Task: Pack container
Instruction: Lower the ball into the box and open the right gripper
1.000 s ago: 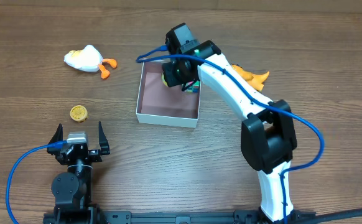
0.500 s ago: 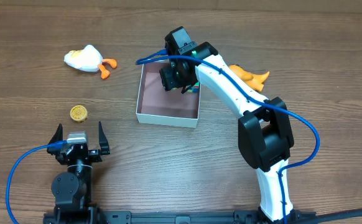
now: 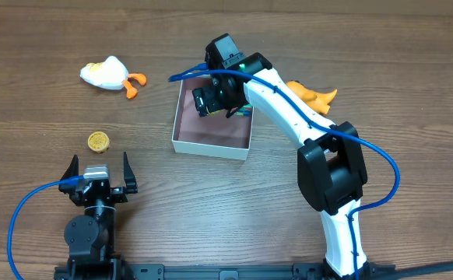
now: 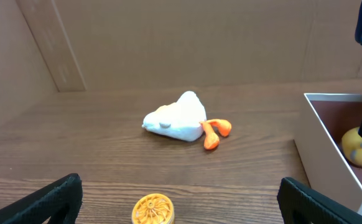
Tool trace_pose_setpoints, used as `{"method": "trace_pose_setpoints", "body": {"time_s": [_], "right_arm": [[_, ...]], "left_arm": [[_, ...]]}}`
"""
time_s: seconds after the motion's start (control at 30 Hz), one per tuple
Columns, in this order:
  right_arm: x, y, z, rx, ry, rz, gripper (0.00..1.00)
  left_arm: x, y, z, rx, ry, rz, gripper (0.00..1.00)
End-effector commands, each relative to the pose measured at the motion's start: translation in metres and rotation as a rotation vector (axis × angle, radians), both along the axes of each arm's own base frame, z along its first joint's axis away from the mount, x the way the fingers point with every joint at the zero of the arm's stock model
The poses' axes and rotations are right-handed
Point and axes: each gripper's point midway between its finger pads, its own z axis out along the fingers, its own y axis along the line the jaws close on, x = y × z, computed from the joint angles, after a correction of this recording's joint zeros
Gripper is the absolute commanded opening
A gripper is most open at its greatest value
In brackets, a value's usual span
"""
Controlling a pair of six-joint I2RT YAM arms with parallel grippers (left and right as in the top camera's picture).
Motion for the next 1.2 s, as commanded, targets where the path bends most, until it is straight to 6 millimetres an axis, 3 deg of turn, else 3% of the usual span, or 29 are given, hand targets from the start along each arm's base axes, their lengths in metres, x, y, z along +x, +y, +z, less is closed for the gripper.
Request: {"method": "trace_pose_setpoints", "body": {"time_s": [0.0,0.17,0.53,0.67,0.73,0.77,0.9,0.93,1.03,1.17], "right_arm": [[0.002,0.006,0.008,0.017,-0.015,0.01,0.95],[-0.005,0.019,0.021,0.016,-0.032,0.068,0.95],[-0.011,0.05,0.115,0.037,-0.172,0.189,0.9],[-0.025,0.063,0.127,0.047,-0.178,0.228,0.9],[-0.024,0.059,0.125,0.038,-0.165,0.187,0.94],[-0.019,0.052,0.124,0.02,-0.164,0.14,1.0],[0.003,0.007,0.122,-0.072,-0.162,-0.052,1.0],[0.011,-0.017,0.122,-0.102,-0.149,-0.132,1.0],[0.02,-0.049,0.127,-0.122,-0.137,-0.216,1.0],[0.039,-0.117,0.134,-0.148,-0.112,-0.388,1.0]], "left_arm": [[0.0,0.003,0.0,-0.014,-0.007,0.019,1.0],[0.0,0.003,0.0,-0.014,-0.007,0.019,1.0],[0.0,0.003,0.0,-0.014,-0.007,0.019,1.0],[0.0,0.003,0.0,-0.014,-0.007,0.019,1.0],[0.0,0.003,0.0,-0.014,-0.007,0.019,1.0],[0.0,0.003,0.0,-0.014,-0.007,0.019,1.0],[0.0,0.003,0.0,-0.014,-0.007,0.019,1.0],[0.0,0.003,0.0,-0.014,-0.007,0.019,1.0],[0.0,0.003,0.0,-0.014,-0.007,0.019,1.0],[0.0,0.003,0.0,-0.014,-0.007,0.019,1.0]]}}
